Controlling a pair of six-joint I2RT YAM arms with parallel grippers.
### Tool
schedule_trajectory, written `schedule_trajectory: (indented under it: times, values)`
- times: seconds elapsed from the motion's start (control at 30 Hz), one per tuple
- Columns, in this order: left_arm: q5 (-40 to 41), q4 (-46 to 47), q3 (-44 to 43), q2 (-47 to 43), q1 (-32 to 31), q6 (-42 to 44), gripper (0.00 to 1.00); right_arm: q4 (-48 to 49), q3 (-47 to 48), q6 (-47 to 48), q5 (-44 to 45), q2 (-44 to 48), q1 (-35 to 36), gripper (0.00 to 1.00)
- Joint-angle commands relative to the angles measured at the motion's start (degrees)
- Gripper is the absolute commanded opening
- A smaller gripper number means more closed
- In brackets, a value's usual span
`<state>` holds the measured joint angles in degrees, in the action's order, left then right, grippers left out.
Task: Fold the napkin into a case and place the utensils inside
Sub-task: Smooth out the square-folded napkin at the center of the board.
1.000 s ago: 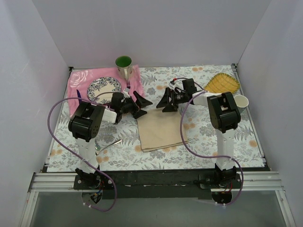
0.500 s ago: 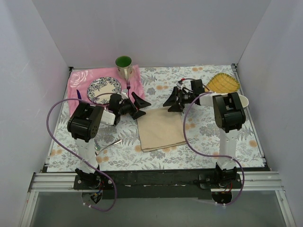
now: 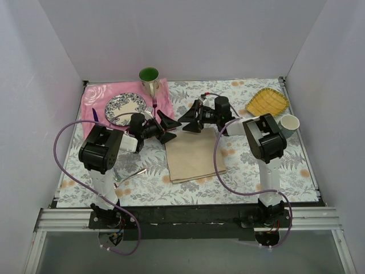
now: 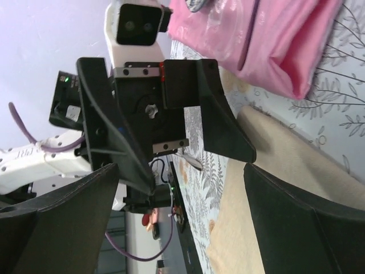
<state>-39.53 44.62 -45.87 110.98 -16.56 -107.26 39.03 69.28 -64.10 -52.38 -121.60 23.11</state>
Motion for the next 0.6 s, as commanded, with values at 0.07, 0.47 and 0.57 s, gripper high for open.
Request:
schedule_trajectory:
  times: [0.07, 0.47, 0.57]
  values:
    - [3.66, -3.39, 2.44, 0.38, 1.0, -0.58, 0.98, 6.85, -0.45, -2.62, 3.86, -5.57, 0.0, 0.99]
    - [7.89, -10.96, 3.59, 0.82, 1.7, 2.4, 0.98, -1.14, -3.01, 9.07, 1.85, -6.46, -6.15, 0.99]
    - [7.97, -11.13, 3.59, 0.82, 2.14, 2.32, 0.98, -1.41, -3.01, 9.08, -0.96, -5.76, -6.68, 0.99]
